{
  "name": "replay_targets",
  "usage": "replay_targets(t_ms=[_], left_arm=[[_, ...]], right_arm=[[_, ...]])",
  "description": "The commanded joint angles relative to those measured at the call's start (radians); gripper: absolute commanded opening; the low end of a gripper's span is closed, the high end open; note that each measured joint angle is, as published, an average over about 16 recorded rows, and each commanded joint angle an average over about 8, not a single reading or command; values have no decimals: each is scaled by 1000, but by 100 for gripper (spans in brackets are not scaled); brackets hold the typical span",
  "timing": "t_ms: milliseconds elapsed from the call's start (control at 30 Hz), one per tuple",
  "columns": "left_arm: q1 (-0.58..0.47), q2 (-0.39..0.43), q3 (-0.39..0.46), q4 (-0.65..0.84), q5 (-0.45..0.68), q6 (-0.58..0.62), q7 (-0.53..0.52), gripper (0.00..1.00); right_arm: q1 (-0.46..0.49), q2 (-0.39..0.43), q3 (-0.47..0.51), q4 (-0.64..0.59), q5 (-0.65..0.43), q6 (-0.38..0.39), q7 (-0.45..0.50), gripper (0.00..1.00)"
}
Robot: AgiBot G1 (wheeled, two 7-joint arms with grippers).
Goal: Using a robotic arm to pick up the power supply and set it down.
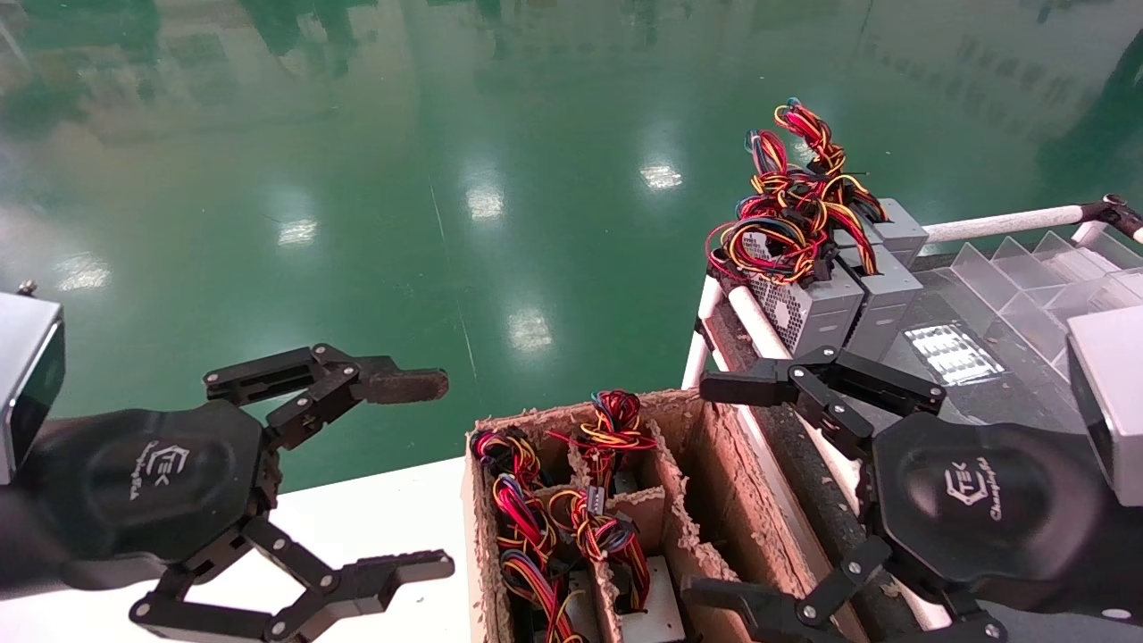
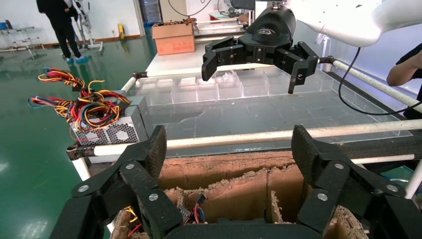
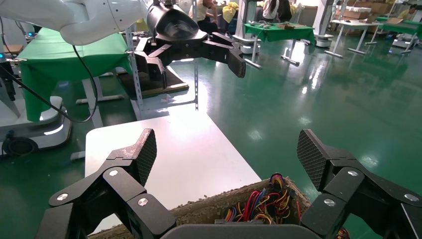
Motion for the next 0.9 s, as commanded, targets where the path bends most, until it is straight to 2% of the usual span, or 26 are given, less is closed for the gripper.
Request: replay_targets(t_ms=[33,900], left_arm=[[0,0,0,0,0,0,0,0],[0,0,0,0,0,0,0,0]], right_arm=[[0,0,0,0,0,0,0,100],[0,0,0,0,0,0,0,100]])
